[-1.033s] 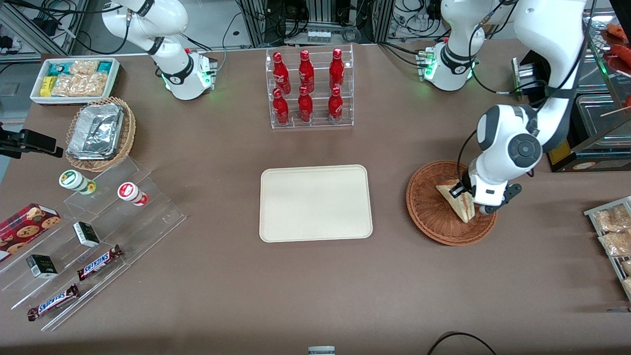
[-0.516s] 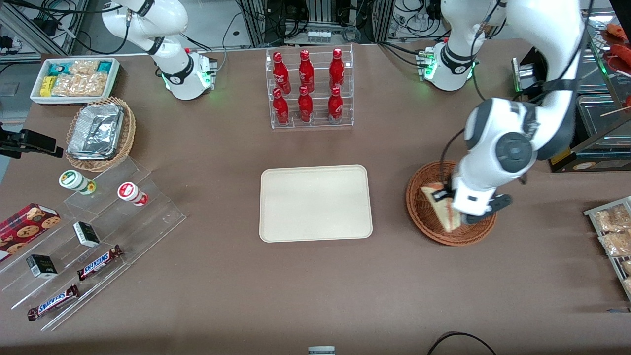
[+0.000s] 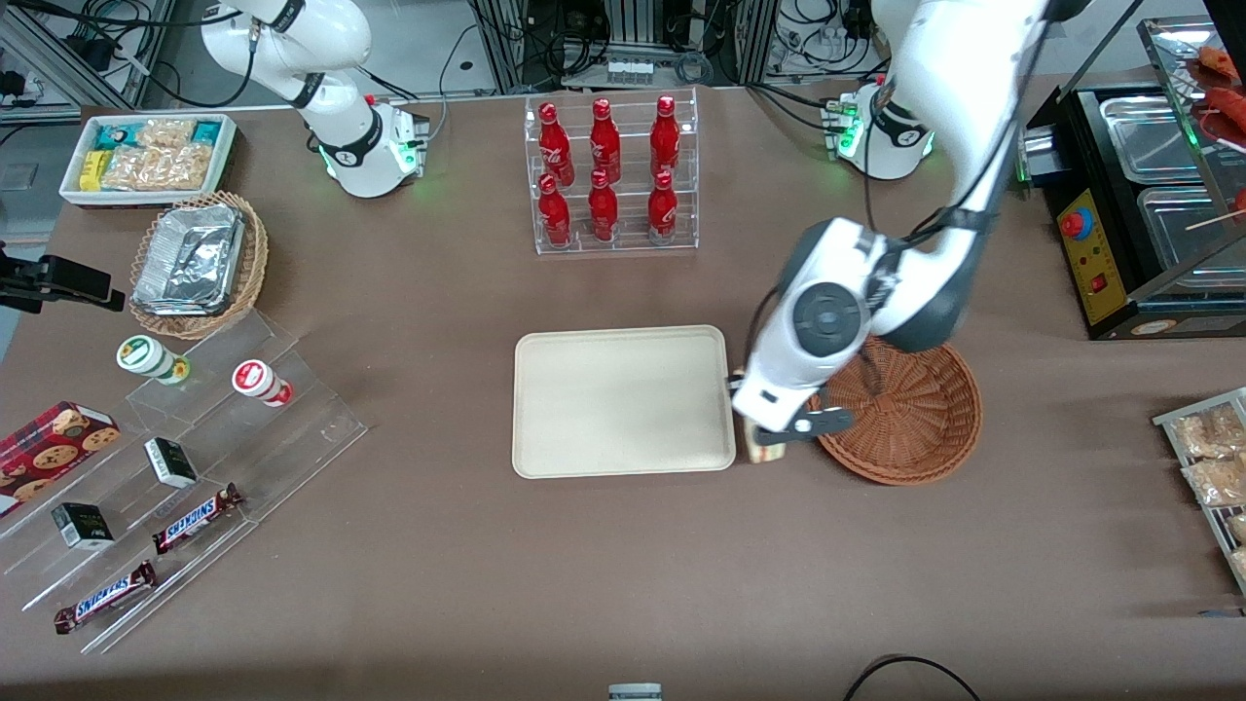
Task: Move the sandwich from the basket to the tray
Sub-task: 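Lift the sandwich out of the basket with the left gripper, then carry the sandwich over the cream tray and lower it onto it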
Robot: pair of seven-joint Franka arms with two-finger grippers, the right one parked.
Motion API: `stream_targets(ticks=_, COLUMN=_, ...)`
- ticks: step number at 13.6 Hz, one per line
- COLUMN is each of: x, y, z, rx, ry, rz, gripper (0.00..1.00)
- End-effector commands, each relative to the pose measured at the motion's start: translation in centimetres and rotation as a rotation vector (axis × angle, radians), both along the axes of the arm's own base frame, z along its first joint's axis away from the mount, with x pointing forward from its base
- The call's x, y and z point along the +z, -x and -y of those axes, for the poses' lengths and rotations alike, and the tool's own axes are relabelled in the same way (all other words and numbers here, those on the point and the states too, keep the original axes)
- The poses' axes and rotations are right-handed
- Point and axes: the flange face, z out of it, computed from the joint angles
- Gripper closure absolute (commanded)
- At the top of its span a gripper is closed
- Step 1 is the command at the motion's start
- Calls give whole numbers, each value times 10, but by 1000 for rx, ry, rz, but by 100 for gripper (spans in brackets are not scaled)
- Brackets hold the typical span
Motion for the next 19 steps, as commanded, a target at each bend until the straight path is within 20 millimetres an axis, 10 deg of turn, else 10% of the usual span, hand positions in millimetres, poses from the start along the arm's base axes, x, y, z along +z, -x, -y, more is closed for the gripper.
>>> stream_targets(ticks=1, x=-8, y=4, z=55, rx=11, ry=-2, rz=0, gripper=100)
stream_targets(ticks=9, x=-60, y=37, z=168, rx=64, ry=8, rz=10, gripper=100)
stream_targets(ticks=17, x=-88, y=44, z=179, rx=98, ry=-5, rz=-6, gripper=100)
stream_targets(ticks=19, x=-85, y=44, z=180, rx=124, ry=12, rz=-23, gripper=1)
